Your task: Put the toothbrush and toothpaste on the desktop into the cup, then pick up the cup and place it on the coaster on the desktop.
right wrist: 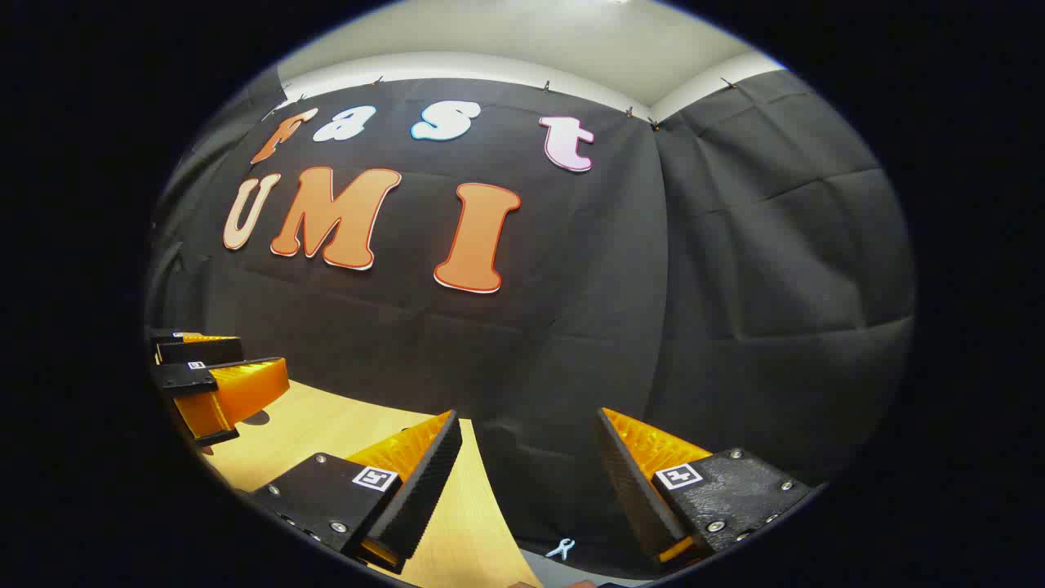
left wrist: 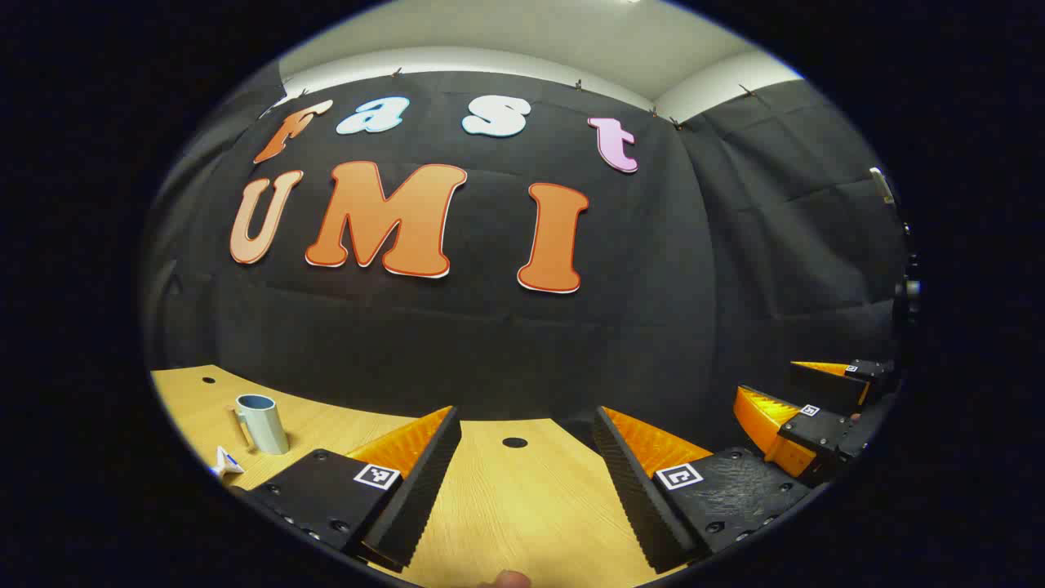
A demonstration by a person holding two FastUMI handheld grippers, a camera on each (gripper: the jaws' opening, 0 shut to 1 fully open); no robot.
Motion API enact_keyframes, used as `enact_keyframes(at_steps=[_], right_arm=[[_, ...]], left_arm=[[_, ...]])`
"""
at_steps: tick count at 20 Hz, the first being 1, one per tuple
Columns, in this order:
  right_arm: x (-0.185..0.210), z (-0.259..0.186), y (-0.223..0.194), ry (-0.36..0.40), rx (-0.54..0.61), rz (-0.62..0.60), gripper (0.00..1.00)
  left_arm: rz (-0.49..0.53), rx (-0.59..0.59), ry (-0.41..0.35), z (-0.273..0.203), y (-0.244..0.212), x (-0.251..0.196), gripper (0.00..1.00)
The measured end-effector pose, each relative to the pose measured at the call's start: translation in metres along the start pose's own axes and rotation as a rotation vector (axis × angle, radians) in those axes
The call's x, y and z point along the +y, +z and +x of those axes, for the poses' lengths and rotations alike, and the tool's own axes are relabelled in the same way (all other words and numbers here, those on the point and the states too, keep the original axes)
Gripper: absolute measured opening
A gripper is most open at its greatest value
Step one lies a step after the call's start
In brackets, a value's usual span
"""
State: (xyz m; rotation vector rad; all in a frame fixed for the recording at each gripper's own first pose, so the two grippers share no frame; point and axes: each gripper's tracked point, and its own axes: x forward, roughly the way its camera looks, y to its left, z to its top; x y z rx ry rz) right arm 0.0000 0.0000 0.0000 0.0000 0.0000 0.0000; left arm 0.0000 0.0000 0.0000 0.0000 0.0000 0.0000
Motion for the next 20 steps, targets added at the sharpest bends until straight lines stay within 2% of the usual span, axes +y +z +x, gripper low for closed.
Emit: enact_keyframes(at_steps=[1,3,7,11,12,13,14,15,18,19,20], right_arm=[[0.009,-0.012,0.015,-0.005,-0.028,-0.009,0.99],[0.037,-0.037,0.039,0.011,-0.061,-0.005,0.99],[0.109,-0.062,0.053,0.081,-0.046,0.067,0.98],[0.164,-0.067,0.055,0.115,-0.029,0.102,0.98],[0.176,-0.068,0.057,0.121,-0.030,0.108,1.00],[0.188,-0.067,0.058,0.132,-0.024,0.114,1.00],[0.199,-0.067,0.058,0.140,-0.018,0.120,1.00],[0.210,-0.066,0.060,0.152,-0.014,0.125,0.98],[0.244,-0.063,0.069,0.190,-0.014,0.140,1.00],[0.255,-0.062,0.071,0.206,-0.012,0.138,0.96],[0.265,-0.060,0.070,0.222,-0.005,0.132,0.98]], left_arm=[[-0.009,0.008,-0.018,-0.010,0.004,0.009,0.98],[0.001,0.006,-0.024,-0.032,0.016,0.037,1.00],[0.057,0.015,0.002,-0.067,0.032,0.111,0.98],[0.087,0.015,0.056,-0.092,0.048,0.195,0.98],[0.088,0.018,0.068,-0.098,0.050,0.214,0.94],[0.089,0.030,0.068,-0.102,0.050,0.229,0.98],[0.086,0.039,0.077,-0.105,0.050,0.245,0.94],[0.083,0.045,0.093,-0.108,0.053,0.264,0.98],[0.071,0.056,0.149,-0.120,0.059,0.310,0.98],[0.064,0.060,0.162,-0.120,0.060,0.324,0.98],[0.056,0.068,0.173,-0.120,0.060,0.336,0.98]])
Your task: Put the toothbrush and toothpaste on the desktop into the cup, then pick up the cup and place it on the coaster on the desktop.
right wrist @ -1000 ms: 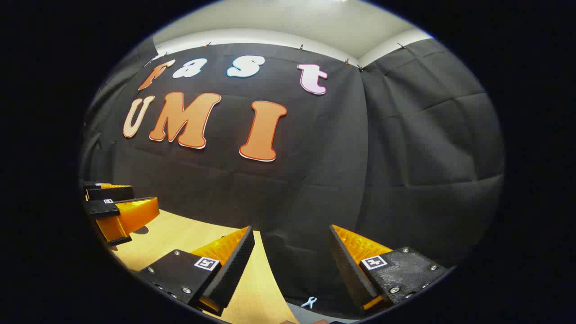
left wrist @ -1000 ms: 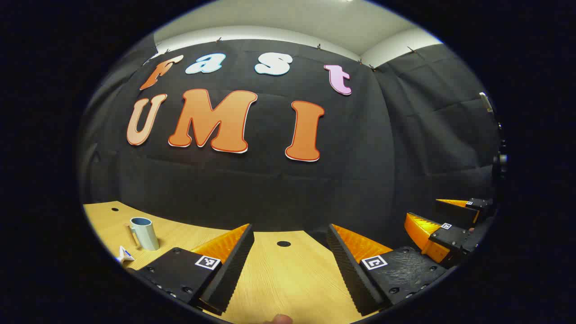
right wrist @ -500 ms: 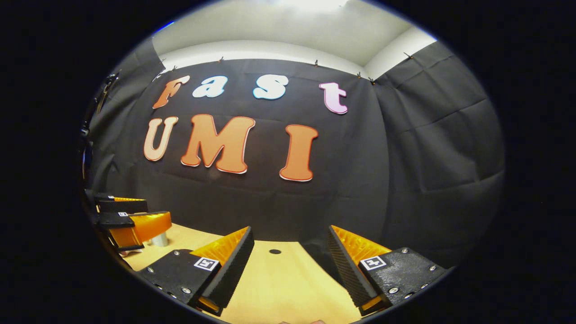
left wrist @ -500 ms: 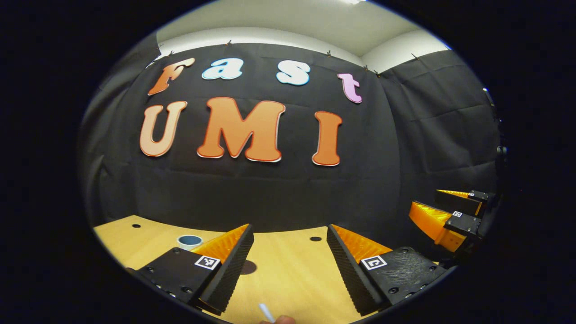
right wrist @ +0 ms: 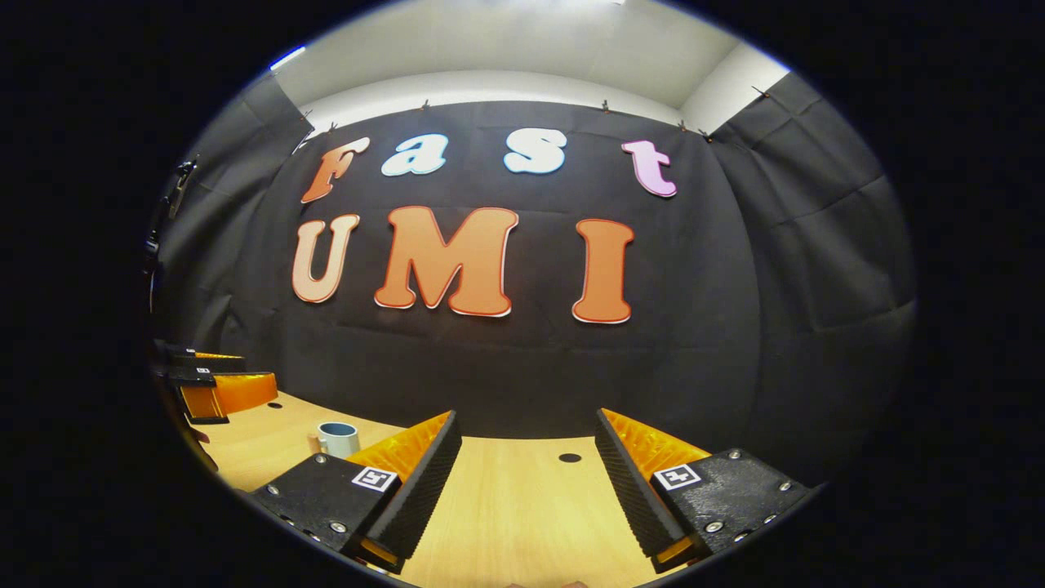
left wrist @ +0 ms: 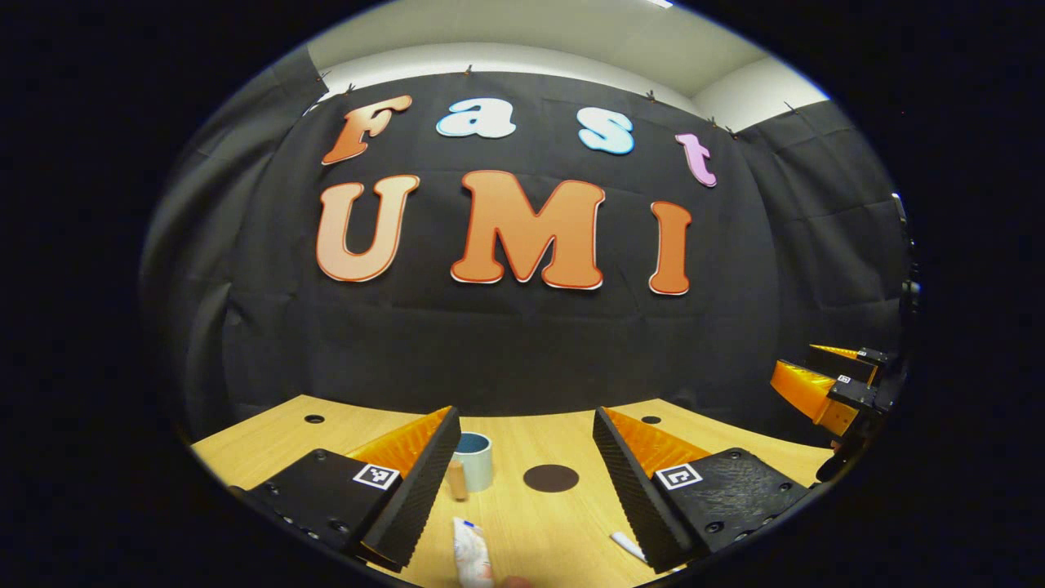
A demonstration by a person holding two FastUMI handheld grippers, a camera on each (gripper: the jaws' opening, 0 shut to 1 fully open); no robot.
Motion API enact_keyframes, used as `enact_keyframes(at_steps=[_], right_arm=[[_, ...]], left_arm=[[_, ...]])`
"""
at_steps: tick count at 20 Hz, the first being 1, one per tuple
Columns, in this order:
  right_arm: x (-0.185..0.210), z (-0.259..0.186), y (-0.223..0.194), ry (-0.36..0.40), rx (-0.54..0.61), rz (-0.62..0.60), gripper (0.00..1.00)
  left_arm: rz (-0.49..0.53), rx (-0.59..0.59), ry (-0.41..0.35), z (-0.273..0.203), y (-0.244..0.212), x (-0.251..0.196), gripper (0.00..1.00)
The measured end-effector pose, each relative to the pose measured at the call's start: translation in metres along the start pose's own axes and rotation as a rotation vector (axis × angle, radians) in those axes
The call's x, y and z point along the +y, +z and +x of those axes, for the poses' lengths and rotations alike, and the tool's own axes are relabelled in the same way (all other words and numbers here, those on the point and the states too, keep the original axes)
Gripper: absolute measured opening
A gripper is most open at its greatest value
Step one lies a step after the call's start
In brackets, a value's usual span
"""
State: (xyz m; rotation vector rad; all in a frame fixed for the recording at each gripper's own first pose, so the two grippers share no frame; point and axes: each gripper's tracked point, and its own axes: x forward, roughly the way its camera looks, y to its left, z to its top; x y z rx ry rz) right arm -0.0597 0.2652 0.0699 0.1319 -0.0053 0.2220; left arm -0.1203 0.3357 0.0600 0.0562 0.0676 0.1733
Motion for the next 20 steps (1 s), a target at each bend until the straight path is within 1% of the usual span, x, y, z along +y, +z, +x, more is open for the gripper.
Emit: enact_keyframes(at_steps=[2,4,6,7,8,10,11,14,17,20], right_arm=[[0.021,0.006,-0.005,0.040,0.032,-0.005,0.98],[0.041,0.010,-0.013,0.093,0.084,0.005,0.98],[0.055,0.012,-0.024,0.139,0.148,0.005,0.98],[0.060,0.013,-0.028,0.150,0.176,0.000,1.00],[0.063,0.012,-0.032,0.161,0.208,-0.005,0.98],[0.069,0.011,-0.044,0.178,0.289,0.000,0.98],[0.074,0.008,-0.055,0.198,0.357,0.019,0.97],[0.085,0.001,-0.072,0.242,0.503,0.071,0.95],[0.089,-0.007,-0.084,0.262,0.600,0.069,0.93],[0.102,-0.012,-0.096,0.313,0.695,0.041,0.88]], left_arm=[[-0.014,0.027,0.017,0.001,-0.003,0.019,0.98],[-0.037,0.077,0.015,0.003,-0.013,0.030,0.98],[-0.040,0.148,0.018,0.008,-0.024,0.043,0.98],[-0.037,0.187,0.020,0.010,-0.028,0.047,0.98],[-0.037,0.229,0.018,0.011,-0.035,0.052,0.98],[-0.054,0.311,-0.004,0.014,-0.049,0.054,0.98],[-0.062,0.355,-0.011,0.016,-0.056,0.055,0.98],[-0.076,0.526,-0.048,0.016,-0.089,0.051,0.98],[-0.130,0.678,-0.096,0.012,-0.116,0.042,0.98],[-0.123,0.784,-0.111,0.015,-0.124,0.041,0.99]])
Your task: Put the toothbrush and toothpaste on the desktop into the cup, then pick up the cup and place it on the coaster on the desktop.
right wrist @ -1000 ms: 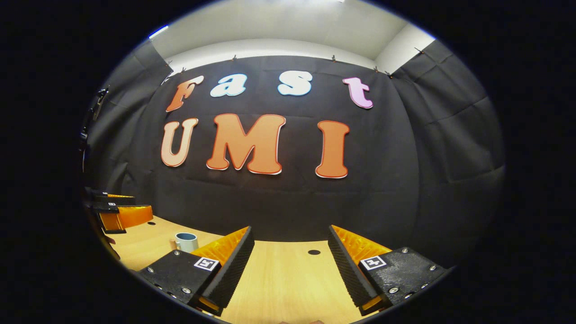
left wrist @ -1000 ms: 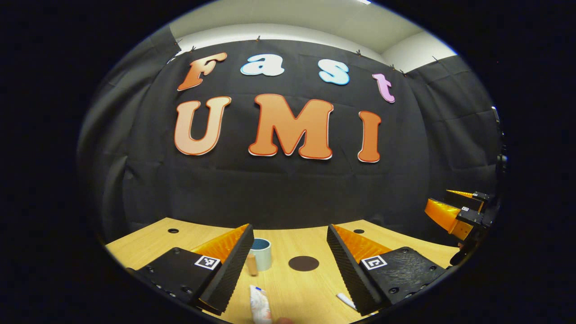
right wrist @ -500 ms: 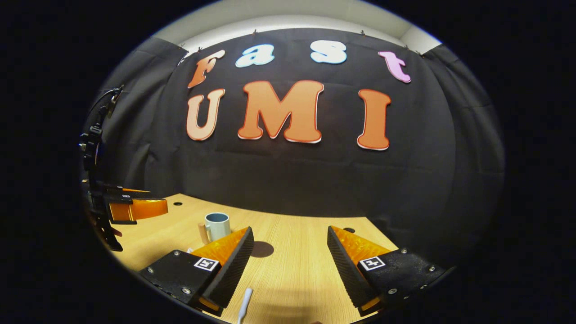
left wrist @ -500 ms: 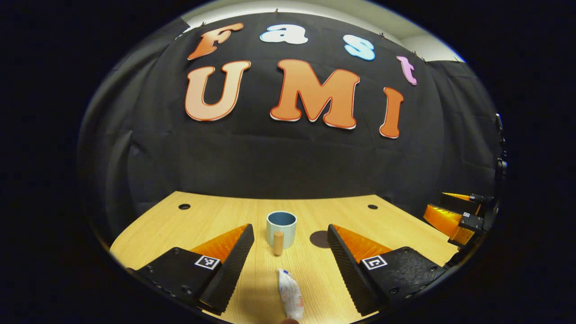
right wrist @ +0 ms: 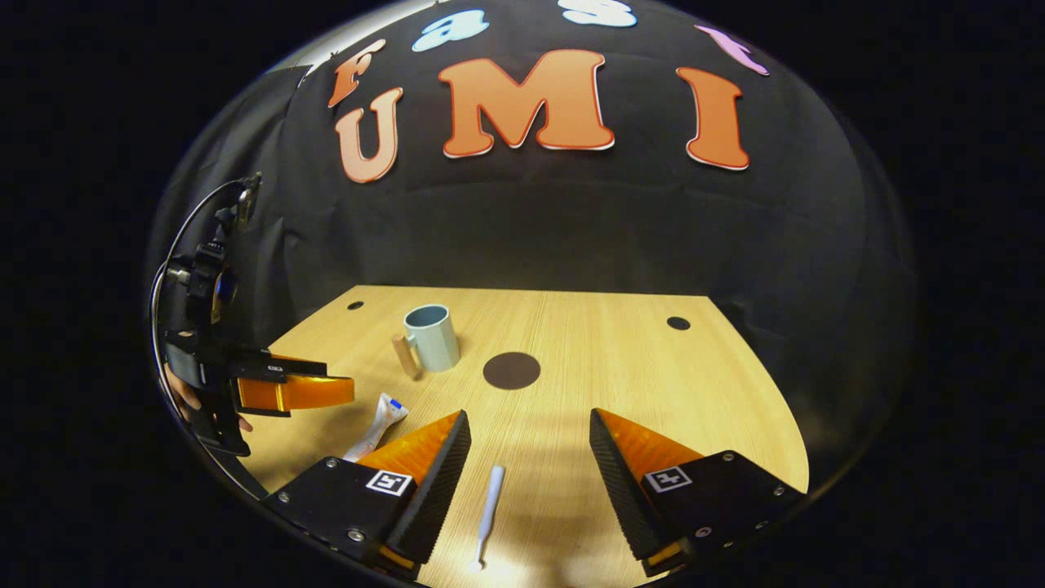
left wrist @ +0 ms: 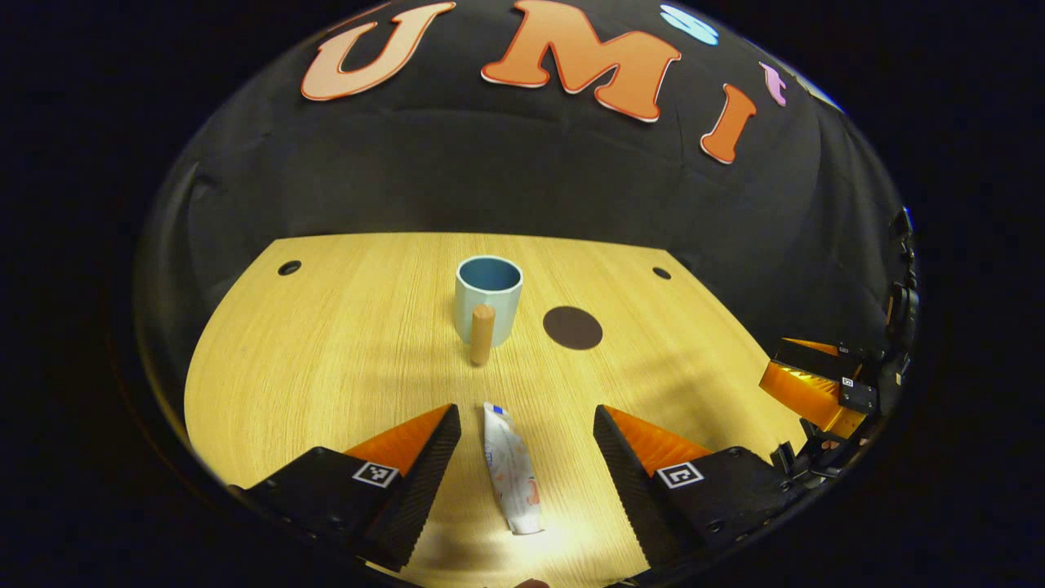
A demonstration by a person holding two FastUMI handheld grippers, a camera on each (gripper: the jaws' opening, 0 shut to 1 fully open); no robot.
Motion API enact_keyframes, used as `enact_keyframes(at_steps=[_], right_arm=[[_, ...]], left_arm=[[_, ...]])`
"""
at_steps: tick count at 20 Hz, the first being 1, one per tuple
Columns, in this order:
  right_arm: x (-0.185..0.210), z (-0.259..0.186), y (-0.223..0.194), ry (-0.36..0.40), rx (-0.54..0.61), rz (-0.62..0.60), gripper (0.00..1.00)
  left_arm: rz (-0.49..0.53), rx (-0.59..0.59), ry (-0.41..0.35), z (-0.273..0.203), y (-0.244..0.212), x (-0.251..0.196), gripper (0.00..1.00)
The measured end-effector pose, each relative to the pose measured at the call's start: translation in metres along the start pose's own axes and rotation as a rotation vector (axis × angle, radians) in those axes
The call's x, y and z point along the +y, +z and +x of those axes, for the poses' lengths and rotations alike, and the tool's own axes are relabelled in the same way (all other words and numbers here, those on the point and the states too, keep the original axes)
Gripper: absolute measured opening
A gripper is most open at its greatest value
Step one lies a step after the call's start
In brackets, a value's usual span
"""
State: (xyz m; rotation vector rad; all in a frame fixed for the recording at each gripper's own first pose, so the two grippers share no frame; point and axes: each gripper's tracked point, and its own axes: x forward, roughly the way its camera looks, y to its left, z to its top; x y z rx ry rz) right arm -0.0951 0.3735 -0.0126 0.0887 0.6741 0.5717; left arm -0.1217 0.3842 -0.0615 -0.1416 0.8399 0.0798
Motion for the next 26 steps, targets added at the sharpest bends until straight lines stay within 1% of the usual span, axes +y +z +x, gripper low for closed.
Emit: enact_keyframes(at_steps=[3,4,5,6,7,8,9,11,12,13,16,18,20,21,22,23,24,25,26], right_arm=[[0.014,0.005,-0.025,0.053,0.120,0.014,0.84],[0.018,0.007,-0.032,0.074,0.165,0.023,0.82],[0.022,0.008,-0.041,0.091,0.203,0.030,0.81],[0.023,0.010,-0.046,0.097,0.225,0.033,0.78],[0.022,0.011,-0.051,0.095,0.245,0.028,0.77],[0.021,0.012,-0.055,0.091,0.261,0.022,0.75],[0.022,0.013,-0.061,0.093,0.276,0.017,0.74],[0.031,0.015,-0.070,0.111,0.309,0.016,0.72],[0.036,0.016,-0.076,0.137,0.325,0.017,0.65],[0.039,0.016,-0.085,0.146,0.352,0.025,0.69],[0.039,0.019,-0.106,0.137,0.414,0.018,0.68],[0.044,0.023,-0.113,0.150,0.447,0.007,0.64],[0.041,0.025,-0.119,0.141,0.484,-0.017,0.64],[0.043,0.027,-0.123,0.137,0.495,-0.029,0.64],[0.044,0.029,-0.127,0.137,0.512,-0.032,0.64],[0.047,0.029,-0.133,0.142,0.527,-0.032,0.64],[0.049,0.031,-0.138,0.147,0.548,-0.026,0.64],[0.053,0.031,-0.142,0.153,0.568,-0.009,0.57],[0.056,0.033,-0.148,0.162,0.590,0.007,0.48]], left_arm=[[0.025,0.111,0.006,0.000,-0.003,-0.003,0.99],[0.046,0.157,0.020,0.001,-0.006,-0.001,0.99],[0.086,0.195,0.062,0.002,-0.007,0.003,0.99],[0.116,0.218,0.092,0.004,-0.005,0.004,0.99],[0.119,0.242,0.091,0.003,-0.004,-0.003,0.99],[0.105,0.273,0.083,0.002,-0.006,-0.006,0.99],[0.088,0.298,0.070,0.001,-0.003,-0.004,0.99],[0.064,0.332,0.081,0.002,0.002,0.000,0.98],[0.060,0.361,0.100,0.003,0.003,0.004,0.99],[0.041,0.389,0.109,0.004,0.002,0.006,0.99],[0.004,0.432,0.115,0.009,0.006,0.007,0.99],[0.027,0.470,0.113,0.007,0.009,0.004,0.96],[0.056,0.479,0.133,0.011,0.007,0.006,0.94],[0.047,0.482,0.127,0.012,0.003,0.002,0.94],[0.036,0.496,0.128,0.014,-0.001,0.002,0.88],[0.035,0.508,0.133,0.017,-0.009,0.003,0.85],[0.046,0.513,0.147,0.017,-0.008,0.007,0.80],[0.062,0.520,0.150,0.017,-0.008,0.006,0.76],[0.069,0.521,0.159,0.019,-0.006,0.004,0.66]])
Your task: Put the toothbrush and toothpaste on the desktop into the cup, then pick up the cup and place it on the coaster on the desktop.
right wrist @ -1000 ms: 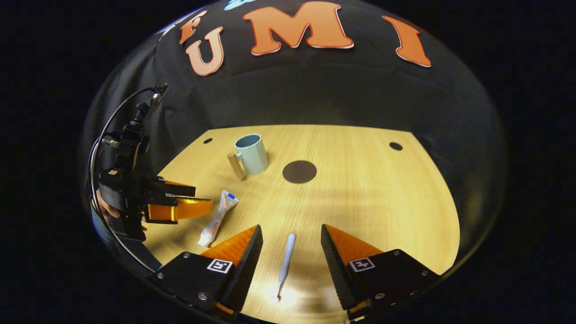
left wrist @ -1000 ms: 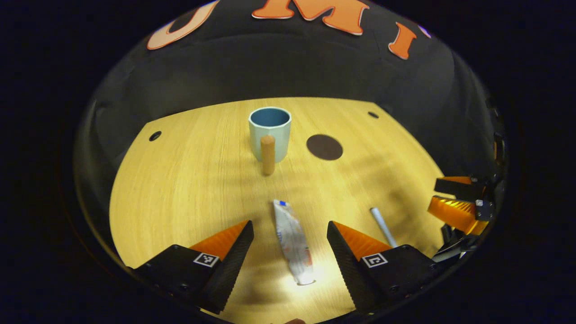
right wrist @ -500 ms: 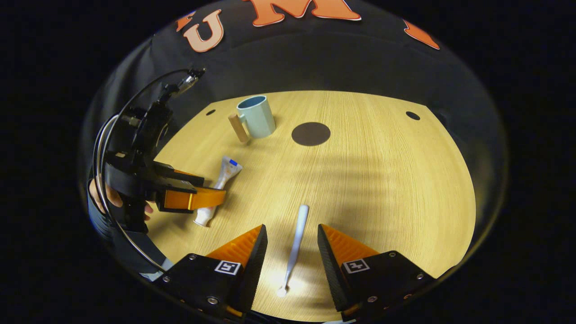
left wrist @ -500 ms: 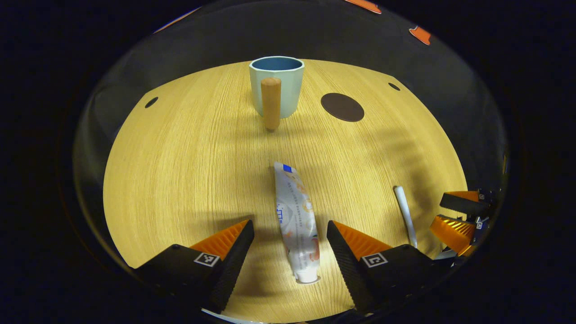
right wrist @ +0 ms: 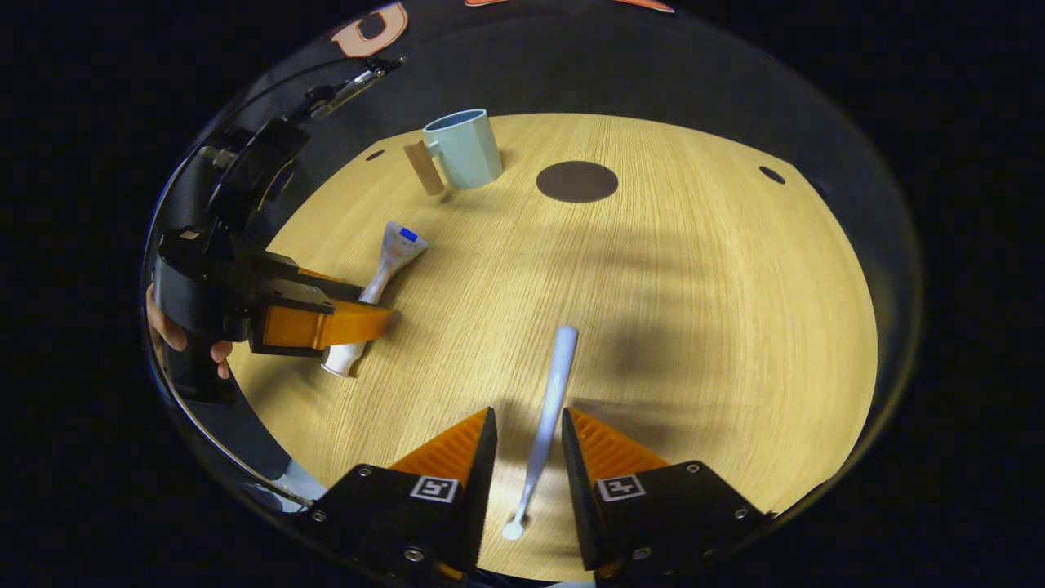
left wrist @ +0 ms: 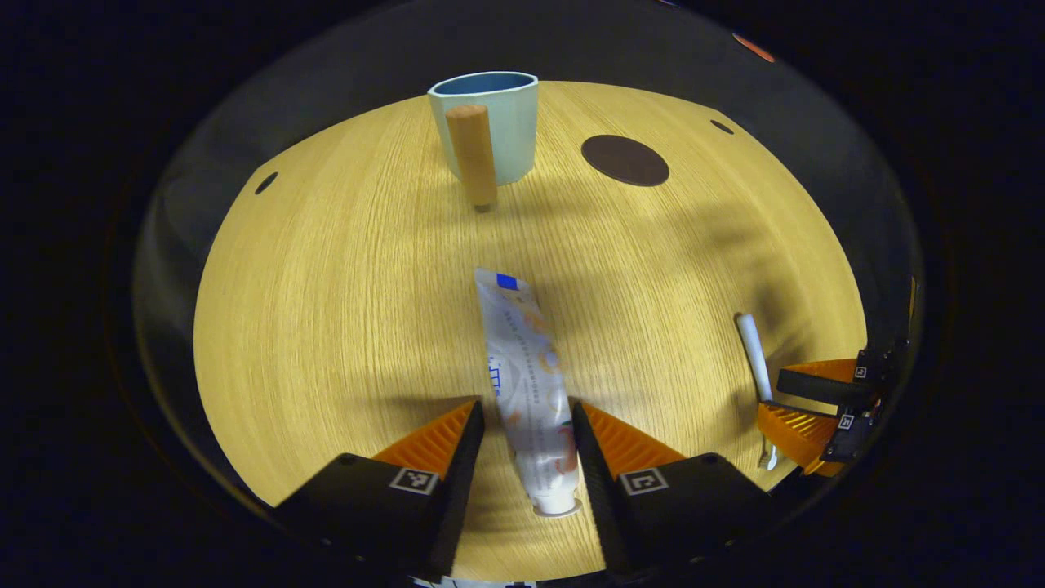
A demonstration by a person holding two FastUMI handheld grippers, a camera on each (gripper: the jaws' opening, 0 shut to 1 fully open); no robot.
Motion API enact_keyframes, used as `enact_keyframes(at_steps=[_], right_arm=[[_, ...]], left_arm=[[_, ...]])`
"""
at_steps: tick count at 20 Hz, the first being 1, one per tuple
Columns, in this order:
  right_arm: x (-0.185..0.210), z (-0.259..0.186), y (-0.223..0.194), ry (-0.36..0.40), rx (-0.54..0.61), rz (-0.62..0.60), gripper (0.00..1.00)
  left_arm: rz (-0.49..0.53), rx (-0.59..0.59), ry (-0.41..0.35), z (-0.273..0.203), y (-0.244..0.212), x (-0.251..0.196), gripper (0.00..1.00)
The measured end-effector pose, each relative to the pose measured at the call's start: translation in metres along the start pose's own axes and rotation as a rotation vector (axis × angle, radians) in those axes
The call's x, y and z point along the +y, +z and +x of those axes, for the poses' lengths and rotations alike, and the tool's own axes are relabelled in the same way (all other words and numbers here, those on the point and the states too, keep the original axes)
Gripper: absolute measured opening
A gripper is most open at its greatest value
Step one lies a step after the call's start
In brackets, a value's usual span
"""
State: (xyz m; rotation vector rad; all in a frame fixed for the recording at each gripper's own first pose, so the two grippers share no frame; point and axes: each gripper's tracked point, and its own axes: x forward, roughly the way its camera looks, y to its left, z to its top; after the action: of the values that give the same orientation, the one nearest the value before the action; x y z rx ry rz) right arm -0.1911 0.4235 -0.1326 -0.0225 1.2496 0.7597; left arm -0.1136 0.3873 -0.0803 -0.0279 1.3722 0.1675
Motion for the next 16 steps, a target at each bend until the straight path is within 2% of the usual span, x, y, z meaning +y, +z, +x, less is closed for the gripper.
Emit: enact_keyframes(at_steps=[1,2,3,4,6,7,8,9,10,11,13,16], right_arm=[[-0.002,0.005,-0.004,-0.007,0.020,0.009,0.43],[-0.005,0.006,0.006,-0.010,-0.007,0.004,0.36],[-0.007,0.005,0.000,-0.019,0.009,0.003,0.32],[-0.009,0.001,0.006,-0.013,-0.011,0.005,0.20],[-0.009,0.005,0.008,0.011,-0.008,0.045,0.10],[-0.011,0.006,0.010,0.021,-0.017,0.058,0.09],[-0.013,0.004,0.011,0.026,-0.026,0.068,0.06],[-0.013,0.005,0.012,0.033,-0.038,0.076,0.05],[-0.013,0.004,0.012,0.039,-0.046,0.079,0.04],[-0.011,0.004,0.013,0.045,-0.056,0.083,0.04],[-0.016,-0.002,0.020,0.045,-0.101,0.108,0.04],[-0.023,-0.017,0.030,0.048,-0.171,0.114,0.04]], left_arm=[[-0.003,0.007,0.009,0.000,-0.001,-0.007,0.63],[0.007,0.004,0.006,0.001,0.003,-0.013,0.51],[0.013,0.007,0.005,0.001,0.007,-0.018,0.53],[0.021,0.002,0.001,0.002,0.013,-0.022,0.44],[0.029,-0.008,-0.004,0.003,0.027,-0.031,0.36],[0.027,-0.018,-0.007,0.005,0.037,-0.035,0.36],[0.018,-0.027,-0.017,0.007,0.047,-0.042,0.22],[0.021,-0.034,-0.032,0.009,0.059,-0.048,0.22],[0.010,-0.041,-0.045,0.011,0.069,-0.054,0.17],[0.014,-0.053,-0.059,0.009,0.042,-0.040,0.16],[0.011,-0.078,-0.084,-0.001,0.074,-0.047,0.13],[0.001,-0.122,-0.070,-0.006,0.077,-0.043,0.13]])
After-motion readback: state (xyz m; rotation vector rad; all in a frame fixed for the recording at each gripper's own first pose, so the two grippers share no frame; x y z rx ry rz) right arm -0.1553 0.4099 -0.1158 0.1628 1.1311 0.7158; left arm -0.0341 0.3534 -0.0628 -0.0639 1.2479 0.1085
